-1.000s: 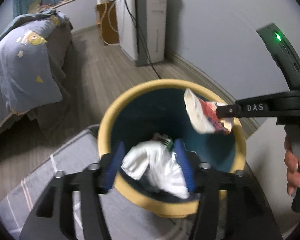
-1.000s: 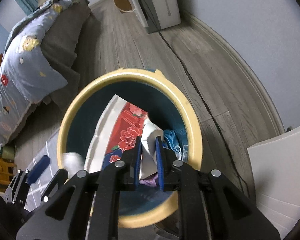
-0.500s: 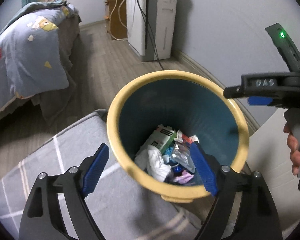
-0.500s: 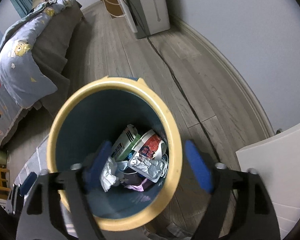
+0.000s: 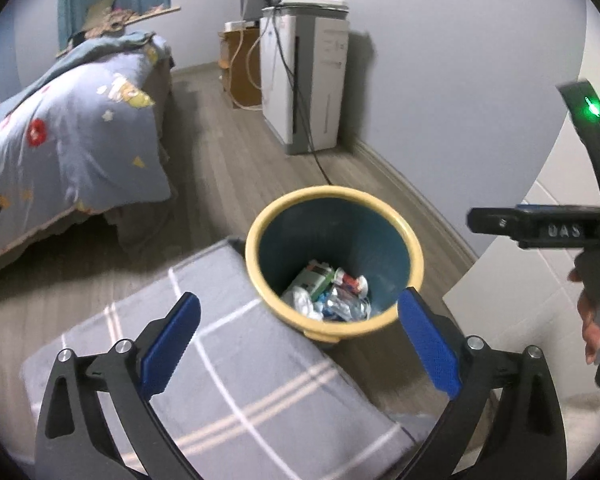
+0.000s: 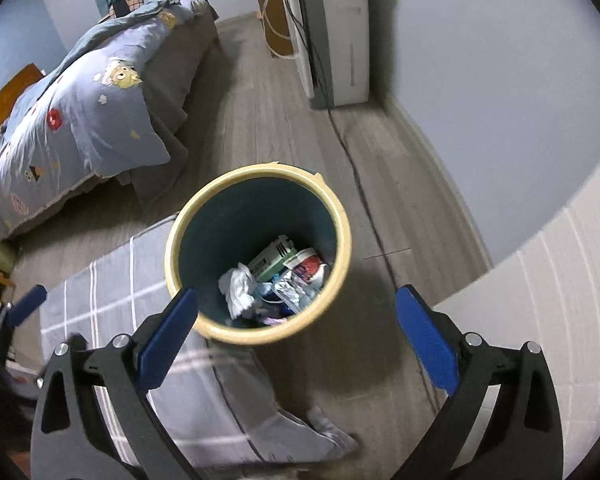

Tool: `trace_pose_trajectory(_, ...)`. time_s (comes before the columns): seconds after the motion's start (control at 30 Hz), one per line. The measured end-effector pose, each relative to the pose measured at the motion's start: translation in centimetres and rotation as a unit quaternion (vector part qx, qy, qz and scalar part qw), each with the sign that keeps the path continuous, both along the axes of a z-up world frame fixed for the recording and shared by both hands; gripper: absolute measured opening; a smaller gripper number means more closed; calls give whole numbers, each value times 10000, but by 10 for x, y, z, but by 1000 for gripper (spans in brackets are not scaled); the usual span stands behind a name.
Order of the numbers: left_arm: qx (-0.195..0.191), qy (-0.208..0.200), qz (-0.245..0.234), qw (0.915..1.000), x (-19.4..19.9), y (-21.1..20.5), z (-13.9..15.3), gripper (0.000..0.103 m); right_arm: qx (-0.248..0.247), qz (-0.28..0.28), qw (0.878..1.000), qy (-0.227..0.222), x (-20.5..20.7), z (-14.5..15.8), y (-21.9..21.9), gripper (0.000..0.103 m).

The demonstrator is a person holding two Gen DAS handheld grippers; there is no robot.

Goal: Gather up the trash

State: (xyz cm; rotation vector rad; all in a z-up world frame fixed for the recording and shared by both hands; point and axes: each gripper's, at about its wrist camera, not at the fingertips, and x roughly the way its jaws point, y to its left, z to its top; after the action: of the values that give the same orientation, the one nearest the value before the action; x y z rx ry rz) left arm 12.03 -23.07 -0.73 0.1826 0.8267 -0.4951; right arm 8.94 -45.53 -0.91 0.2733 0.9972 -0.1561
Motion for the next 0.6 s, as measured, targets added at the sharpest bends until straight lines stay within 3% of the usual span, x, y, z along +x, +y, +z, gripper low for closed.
trace_pose_trajectory(0.1,214,112,264,9994,-13,9,-2,98,62,-69,9999,-139,-21,1,3,97)
trace_pose_trajectory(0.2,159,257,302,9991,-17,16,-11,98,31,-75,9995,-293,-33,-4,10,97)
trace_pose_trajectory(0.33,258,55,426,9987,-15,21,-19,98,-37,-141,9995,-295,-34,-16,13,97)
trace_pose_trajectory(0.47,644,-135,551,9963,-10,24,-25,98,45,-176,9990,-414,-35,-15,12,97)
trace_pose_trajectory(0.6,444,184,617,9969,1,33,-30,98,30,-156,9995,-289,-30,-19,15,97)
